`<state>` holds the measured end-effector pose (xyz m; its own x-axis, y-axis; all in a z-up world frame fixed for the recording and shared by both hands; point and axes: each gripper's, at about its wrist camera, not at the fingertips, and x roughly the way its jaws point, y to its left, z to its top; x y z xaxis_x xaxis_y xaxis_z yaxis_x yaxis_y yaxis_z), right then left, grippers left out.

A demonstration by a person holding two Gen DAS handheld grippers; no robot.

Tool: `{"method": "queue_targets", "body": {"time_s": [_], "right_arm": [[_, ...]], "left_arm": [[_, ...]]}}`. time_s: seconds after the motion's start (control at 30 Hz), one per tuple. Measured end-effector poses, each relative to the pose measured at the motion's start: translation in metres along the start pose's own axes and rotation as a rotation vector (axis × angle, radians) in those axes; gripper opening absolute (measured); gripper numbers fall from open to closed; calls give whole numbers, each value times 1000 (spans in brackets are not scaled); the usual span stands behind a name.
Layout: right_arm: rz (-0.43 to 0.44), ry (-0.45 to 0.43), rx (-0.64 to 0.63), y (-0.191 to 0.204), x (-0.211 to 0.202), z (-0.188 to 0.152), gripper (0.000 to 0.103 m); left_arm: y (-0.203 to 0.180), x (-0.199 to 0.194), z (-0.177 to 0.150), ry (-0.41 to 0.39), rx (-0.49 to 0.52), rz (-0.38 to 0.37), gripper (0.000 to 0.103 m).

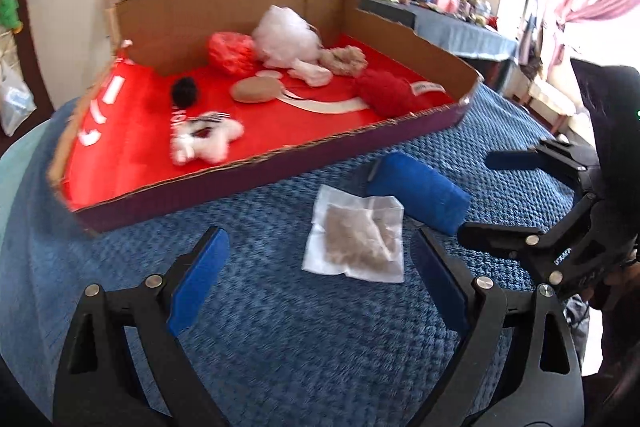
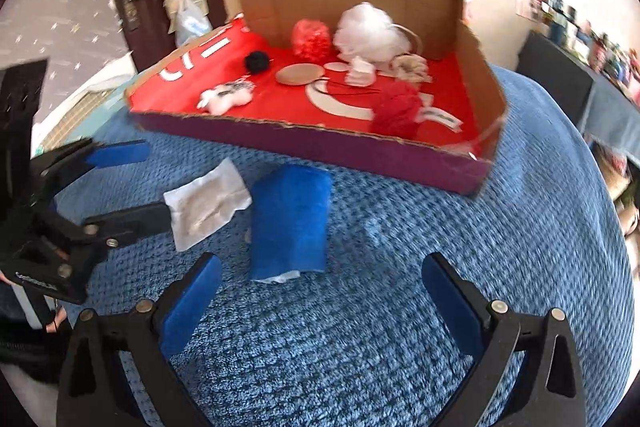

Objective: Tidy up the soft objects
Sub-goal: 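Grasp the blue cloth with the right tool while the left tool grasps the white cloth, then carry the blue cloth and white cloth into the box with both tools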

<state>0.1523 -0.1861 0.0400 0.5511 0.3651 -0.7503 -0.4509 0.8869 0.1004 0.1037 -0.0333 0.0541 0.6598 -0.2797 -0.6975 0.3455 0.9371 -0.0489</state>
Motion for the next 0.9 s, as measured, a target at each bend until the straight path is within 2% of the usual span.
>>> {"method": "queue_targets", "body": {"time_s": [0.07, 0.13, 0.27, 0.3, 0.37, 0.4, 0.43, 0.47, 0.53, 0.8, 0.9], "right_arm": [[18, 9, -28, 3, 4, 3, 97], [28, 20, -49, 4, 11, 7, 89], [34, 43, -75, 6, 21, 9, 82], [37, 41, -80, 7, 21, 10, 77], [42, 29, -88, 9, 21, 12, 67], [46, 28, -95, 11, 23, 13, 52], [45, 31, -103, 13, 25, 13, 43], [39, 28, -113, 15, 25, 13, 41], [35, 9, -132, 19, 23, 13, 19], [46, -81, -71, 20, -7, 12, 19], [48, -108, -72, 26, -18, 14, 19]], "left_arm": [[-4, 7, 3, 19, 20, -20, 88], [-8, 13, 5, 35, 41, -34, 76], [-14, 29, 7, 85, 81, -38, 62], [-14, 32, 7, 95, 79, -45, 58], [-13, 36, 6, 107, 73, -82, 50], [-13, 38, 6, 113, 71, -91, 38], [-14, 39, 6, 113, 75, -95, 32], [-15, 39, 6, 109, 81, -109, 32], [-17, 38, 5, 104, 90, -131, 24], [-5, 10, 6, 46, 44, -184, 20], [-3, -2, 7, 18, 49, -177, 20]]}}
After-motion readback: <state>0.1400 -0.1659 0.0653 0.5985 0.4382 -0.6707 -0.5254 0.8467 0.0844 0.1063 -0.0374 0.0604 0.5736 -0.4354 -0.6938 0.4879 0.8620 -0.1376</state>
